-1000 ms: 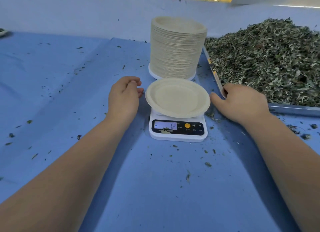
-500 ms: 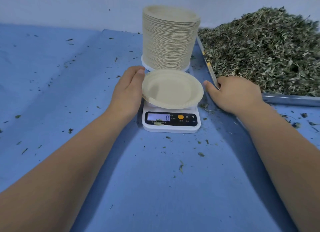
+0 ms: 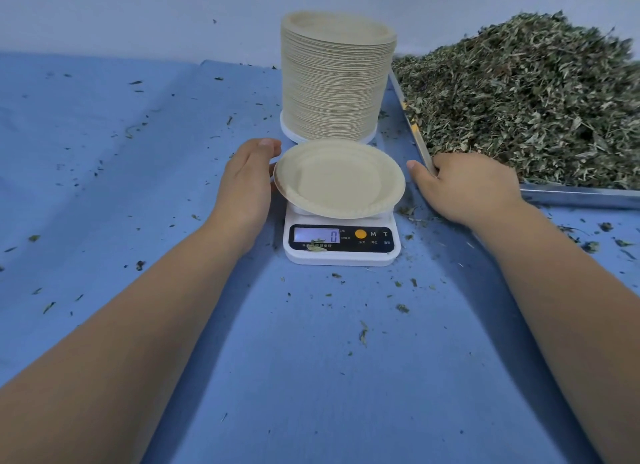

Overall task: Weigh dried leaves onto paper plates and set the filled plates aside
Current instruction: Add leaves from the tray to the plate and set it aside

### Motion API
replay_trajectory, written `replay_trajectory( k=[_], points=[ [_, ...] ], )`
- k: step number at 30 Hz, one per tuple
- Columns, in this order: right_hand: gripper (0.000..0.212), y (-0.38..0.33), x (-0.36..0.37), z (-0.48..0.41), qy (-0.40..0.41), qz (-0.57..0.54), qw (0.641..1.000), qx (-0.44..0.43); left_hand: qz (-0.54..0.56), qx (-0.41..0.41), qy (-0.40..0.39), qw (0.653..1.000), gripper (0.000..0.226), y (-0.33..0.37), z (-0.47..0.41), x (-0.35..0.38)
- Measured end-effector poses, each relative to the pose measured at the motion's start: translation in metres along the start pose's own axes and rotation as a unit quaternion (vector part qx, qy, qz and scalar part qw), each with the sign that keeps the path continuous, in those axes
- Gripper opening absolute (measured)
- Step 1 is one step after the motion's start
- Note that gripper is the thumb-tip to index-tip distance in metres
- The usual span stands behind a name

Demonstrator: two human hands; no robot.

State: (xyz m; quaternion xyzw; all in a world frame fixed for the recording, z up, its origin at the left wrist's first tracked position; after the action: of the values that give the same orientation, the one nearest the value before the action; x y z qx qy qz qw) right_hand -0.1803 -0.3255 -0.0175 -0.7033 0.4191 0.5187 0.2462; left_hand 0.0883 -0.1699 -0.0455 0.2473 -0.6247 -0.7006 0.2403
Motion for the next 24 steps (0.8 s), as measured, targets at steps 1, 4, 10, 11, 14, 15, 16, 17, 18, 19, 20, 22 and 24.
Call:
replay_trajectory(
  k=[1,4,10,11,14,15,16,17,18,19,20,22,24],
  points=[
    [0.064,0.000,-0.001,0.000,0.008,-0.005,1.000,-0.002,0.007,-0.001,0.001,1.000,0.038,-0.001,-0.001,0.000],
    [0.065,0.001,-0.005,0.001,0.034,-0.022,0.999,0.003,0.017,0.001,-0.002,1.000,0.035,-0.003,-0.004,0.000],
    [0.066,0.002,-0.010,0.002,0.045,-0.064,0.997,0.023,0.048,-0.003,-0.012,0.999,0.030,-0.002,-0.005,0.001],
    [0.065,0.003,-0.011,0.002,0.047,-0.072,0.996,0.031,0.059,-0.004,-0.014,0.998,0.029,-0.001,-0.004,0.001],
    [0.056,0.005,-0.015,0.000,0.065,-0.113,0.990,0.049,0.107,-0.020,-0.016,0.994,0.033,0.000,-0.002,-0.002],
    [0.051,0.006,-0.016,0.000,0.072,-0.127,0.988,0.055,0.119,-0.028,-0.015,0.992,0.032,0.000,-0.002,-0.003],
    [0.047,0.007,-0.017,0.000,0.077,-0.139,0.986,0.058,0.125,-0.034,-0.015,0.991,0.031,-0.001,-0.002,-0.004],
    [0.045,0.008,-0.018,0.000,0.080,-0.149,0.984,0.060,0.128,-0.038,-0.016,0.991,0.031,-0.002,-0.002,-0.004],
    [0.044,0.009,-0.019,0.000,0.083,-0.159,0.982,0.063,0.128,-0.039,-0.016,0.991,0.031,-0.002,-0.002,-0.004],
    [0.044,0.010,-0.020,0.000,0.084,-0.166,0.980,0.066,0.127,-0.037,-0.018,0.991,0.031,-0.002,-0.002,-0.004],
    [0.044,0.010,-0.019,-0.001,0.082,-0.171,0.979,0.068,0.127,-0.035,-0.019,0.991,0.031,-0.003,-0.002,-0.004],
    [0.044,0.010,-0.018,-0.001,0.069,-0.170,0.981,0.070,0.130,-0.034,-0.021,0.991,0.034,-0.003,-0.003,-0.005],
    [0.044,0.010,-0.016,-0.002,0.053,-0.162,0.983,0.072,0.131,-0.035,-0.023,0.991,0.041,-0.003,-0.003,-0.004]
  ],
)
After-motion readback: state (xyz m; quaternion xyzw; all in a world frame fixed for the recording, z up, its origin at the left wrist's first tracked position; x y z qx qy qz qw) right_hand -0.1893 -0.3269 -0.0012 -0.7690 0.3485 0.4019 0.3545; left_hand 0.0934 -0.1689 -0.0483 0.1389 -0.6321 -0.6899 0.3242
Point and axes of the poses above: each hand's wrist, its own z-axis away from the middle knuckle, its own x-axis out of the palm, y = z × x, the point moved 6 cm from there along -z, towards the middle knuckle, and after that the axes turned 8 degrees about -x, right-handed, at the moved point
